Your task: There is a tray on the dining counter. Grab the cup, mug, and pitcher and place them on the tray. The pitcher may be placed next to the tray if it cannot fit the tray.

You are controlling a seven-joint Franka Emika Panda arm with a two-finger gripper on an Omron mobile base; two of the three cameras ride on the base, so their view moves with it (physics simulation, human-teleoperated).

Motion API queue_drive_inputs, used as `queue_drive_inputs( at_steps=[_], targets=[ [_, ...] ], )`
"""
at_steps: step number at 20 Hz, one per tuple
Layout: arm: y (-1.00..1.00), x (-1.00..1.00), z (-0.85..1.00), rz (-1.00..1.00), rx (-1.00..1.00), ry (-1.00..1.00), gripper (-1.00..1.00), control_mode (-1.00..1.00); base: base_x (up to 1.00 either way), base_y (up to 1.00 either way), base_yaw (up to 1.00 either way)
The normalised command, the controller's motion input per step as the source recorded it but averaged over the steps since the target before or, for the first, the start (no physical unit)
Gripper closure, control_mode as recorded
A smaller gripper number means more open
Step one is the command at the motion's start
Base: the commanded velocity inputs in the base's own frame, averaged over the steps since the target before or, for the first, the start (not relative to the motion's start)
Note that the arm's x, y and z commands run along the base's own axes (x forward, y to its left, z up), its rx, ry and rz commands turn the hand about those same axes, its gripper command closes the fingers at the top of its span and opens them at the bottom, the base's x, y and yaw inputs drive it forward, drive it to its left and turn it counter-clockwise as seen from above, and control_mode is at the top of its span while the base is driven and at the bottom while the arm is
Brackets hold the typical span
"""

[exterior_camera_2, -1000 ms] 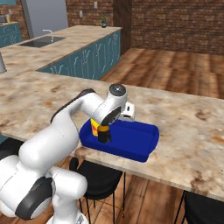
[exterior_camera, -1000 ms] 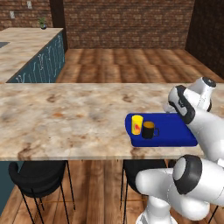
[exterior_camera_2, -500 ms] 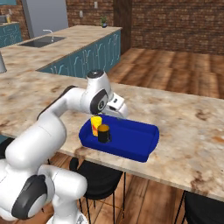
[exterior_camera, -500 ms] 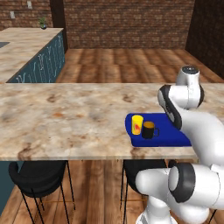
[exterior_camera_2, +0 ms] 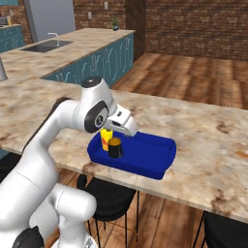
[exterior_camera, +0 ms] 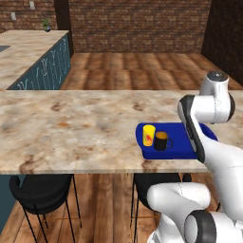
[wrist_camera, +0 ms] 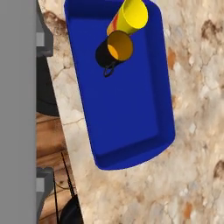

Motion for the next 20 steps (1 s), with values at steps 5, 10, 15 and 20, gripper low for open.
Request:
queue_drive_inputs(
  at_steps=[5, 10, 15, 20],
  targets=[
    [0.15, -0.55, 0.21, 0.11, 0.00, -0.08, -1.00, -1.00, 0.00, 0.00, 0.00],
    [0.35, -0.43, 0.26, 0.17, 0.00, -0.07, -1.00, -1.00, 0.00, 0.00, 0.00],
    [0.49, -0.44, 0.34, 0.09, -0.01, 0.00, -1.00, -1.00, 0.00, 0.00, 0.00],
    [0.08, -0.09, 0.14, 0.00, 0.00, 0.01, -1.00, -1.00, 0.00, 0.00, 0.00]
  ],
)
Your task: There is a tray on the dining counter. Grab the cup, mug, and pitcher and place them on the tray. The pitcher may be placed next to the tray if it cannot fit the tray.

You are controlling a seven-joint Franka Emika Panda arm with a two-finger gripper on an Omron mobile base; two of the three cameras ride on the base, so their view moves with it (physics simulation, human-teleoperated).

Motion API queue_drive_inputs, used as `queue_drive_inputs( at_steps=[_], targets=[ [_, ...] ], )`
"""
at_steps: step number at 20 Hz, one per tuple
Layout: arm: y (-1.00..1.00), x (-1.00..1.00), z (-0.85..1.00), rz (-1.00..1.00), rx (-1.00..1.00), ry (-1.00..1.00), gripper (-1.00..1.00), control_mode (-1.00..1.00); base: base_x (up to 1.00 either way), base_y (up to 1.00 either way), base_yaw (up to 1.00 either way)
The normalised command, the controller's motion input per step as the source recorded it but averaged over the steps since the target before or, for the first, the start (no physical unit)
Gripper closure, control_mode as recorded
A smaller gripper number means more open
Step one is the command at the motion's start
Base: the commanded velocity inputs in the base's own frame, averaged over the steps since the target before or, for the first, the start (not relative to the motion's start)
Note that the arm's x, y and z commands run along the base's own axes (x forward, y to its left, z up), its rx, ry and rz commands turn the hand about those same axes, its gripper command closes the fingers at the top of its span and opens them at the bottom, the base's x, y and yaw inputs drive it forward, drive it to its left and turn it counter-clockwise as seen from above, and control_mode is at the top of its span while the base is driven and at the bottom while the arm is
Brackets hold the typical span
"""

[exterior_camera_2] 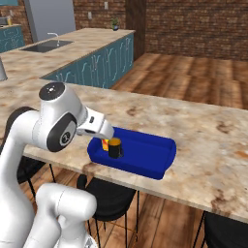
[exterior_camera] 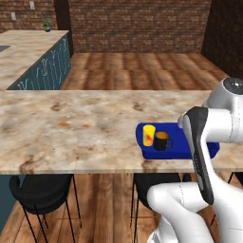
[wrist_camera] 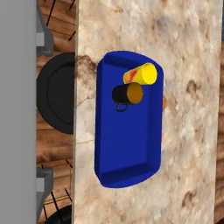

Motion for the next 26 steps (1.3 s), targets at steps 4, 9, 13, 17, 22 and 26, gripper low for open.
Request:
queue_drive_inputs(
  at_steps=[4, 9, 13, 17, 22, 26],
  targets=[
    [0.00, -0.21, 0.40, 0.00, 0.00, 0.00, -1.00, -1.00, 0.00, 0.00, 0.00],
    [0.00, -0.21, 0.09, 0.00, 0.00, 0.00, -1.00, 1.00, -0.15, 0.00, 0.00],
    [0.00, 0.00, 0.00, 0.00, 0.00, 0.00, -1.00, 1.00, -1.00, 0.00, 0.00],
    [0.00, 0.00, 0.00, 0.00, 0.00, 0.00, -1.00, 1.00, -1.00, 0.46, 0.00],
    [0.00, 0.00, 0.00, 0.00, 0.00, 0.00, -1.00, 1.00, -0.97, 1.00, 0.00],
    [0.00, 0.00, 0.00, 0.00, 0.00, 0.00, -1.00, 1.00, -0.55, 1.00, 0.00]
  ],
)
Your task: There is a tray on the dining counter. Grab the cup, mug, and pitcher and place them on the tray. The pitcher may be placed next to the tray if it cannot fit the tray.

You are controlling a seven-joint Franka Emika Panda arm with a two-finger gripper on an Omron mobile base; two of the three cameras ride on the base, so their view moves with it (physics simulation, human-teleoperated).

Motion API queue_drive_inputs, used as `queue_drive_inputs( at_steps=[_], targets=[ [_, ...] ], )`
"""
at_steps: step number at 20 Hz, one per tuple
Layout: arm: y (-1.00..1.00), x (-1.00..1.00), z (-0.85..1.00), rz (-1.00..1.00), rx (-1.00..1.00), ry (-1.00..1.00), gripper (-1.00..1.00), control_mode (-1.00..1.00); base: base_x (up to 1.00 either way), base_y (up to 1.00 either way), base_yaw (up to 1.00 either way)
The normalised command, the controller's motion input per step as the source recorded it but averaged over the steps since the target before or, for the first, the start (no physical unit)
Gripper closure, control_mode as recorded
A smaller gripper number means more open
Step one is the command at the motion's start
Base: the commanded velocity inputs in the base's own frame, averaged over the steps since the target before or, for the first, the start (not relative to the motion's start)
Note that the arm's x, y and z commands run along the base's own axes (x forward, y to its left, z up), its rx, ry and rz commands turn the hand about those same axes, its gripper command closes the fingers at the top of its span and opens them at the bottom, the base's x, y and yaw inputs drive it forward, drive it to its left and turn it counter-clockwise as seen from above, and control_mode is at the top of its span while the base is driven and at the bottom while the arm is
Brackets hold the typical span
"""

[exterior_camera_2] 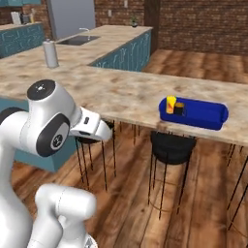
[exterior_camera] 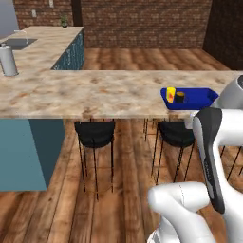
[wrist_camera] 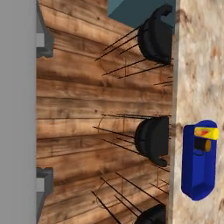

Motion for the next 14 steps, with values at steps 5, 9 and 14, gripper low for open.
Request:
queue_drive_inputs(
  at_steps=[5, 9, 14],
  targets=[
    [0.00, 0.00, 0.00, 0.00, 0.00, 0.00, -1.00, 1.00, -0.29, 1.00, 0.00],
    [0.00, 0.00, 0.00, 0.00, 0.00, 0.00, -1.00, 1.00, 0.00, 1.00, -0.03],
    [0.00, 0.00, 0.00, 0.00, 0.00, 0.00, -1.00, 1.00, 0.10, 1.00, -0.07]
  ],
)
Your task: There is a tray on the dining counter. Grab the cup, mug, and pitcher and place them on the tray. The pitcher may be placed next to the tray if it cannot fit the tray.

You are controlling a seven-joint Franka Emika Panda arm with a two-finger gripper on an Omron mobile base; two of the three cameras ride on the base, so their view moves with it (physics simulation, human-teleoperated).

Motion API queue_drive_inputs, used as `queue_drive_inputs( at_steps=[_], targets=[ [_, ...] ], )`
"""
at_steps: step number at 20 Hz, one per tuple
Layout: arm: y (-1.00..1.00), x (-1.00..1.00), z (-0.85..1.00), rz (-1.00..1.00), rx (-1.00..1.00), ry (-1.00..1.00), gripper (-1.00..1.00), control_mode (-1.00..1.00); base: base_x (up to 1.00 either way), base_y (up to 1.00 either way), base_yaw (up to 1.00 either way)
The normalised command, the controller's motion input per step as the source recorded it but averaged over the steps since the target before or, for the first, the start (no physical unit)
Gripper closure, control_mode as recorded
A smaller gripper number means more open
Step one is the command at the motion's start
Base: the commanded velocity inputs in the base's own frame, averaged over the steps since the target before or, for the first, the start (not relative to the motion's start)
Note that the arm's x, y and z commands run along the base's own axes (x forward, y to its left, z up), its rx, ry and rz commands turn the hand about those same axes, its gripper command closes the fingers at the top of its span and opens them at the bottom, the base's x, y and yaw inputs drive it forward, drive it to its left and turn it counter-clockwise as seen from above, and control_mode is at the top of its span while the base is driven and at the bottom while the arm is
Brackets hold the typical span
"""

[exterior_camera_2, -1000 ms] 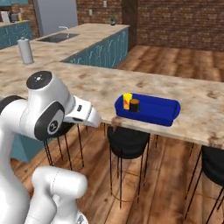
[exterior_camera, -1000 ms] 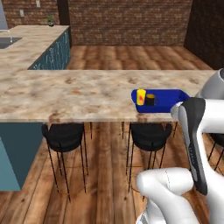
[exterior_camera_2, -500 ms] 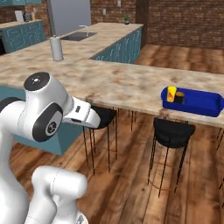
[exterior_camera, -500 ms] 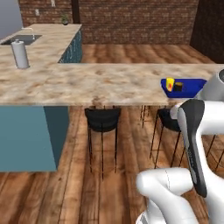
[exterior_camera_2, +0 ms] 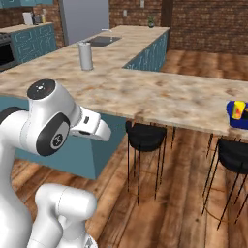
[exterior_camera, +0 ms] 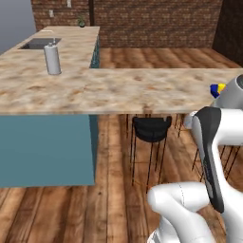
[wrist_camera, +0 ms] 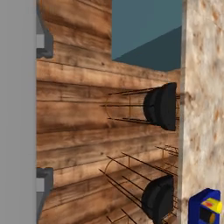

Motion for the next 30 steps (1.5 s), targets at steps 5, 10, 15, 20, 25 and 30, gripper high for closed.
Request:
queue_drive_inputs(
  at_steps=[5, 10, 15, 20, 25, 30],
  targets=[
    [0.00, 0.00, 0.00, 0.00, 0.00, 0.00, -1.00, 1.00, 0.16, 1.00, -0.08],
    [0.00, 0.00, 0.00, 0.00, 0.00, 0.00, -1.00, 1.00, 0.01, 1.00, -0.10],
    [0.00, 0.00, 0.00, 0.00, 0.00, 0.00, -1.00, 1.00, 0.00, 1.00, -0.09],
    [0.00, 0.00, 0.00, 0.00, 0.00, 0.00, -1.00, 1.00, 0.00, 1.00, -0.08],
    [0.00, 0.00, 0.00, 0.00, 0.00, 0.00, -1.00, 1.00, 0.00, 1.00, -0.02],
    [0.00, 0.00, 0.00, 0.00, 0.00, 0.00, -1.00, 1.00, 0.00, 1.00, -0.04]
  ],
)
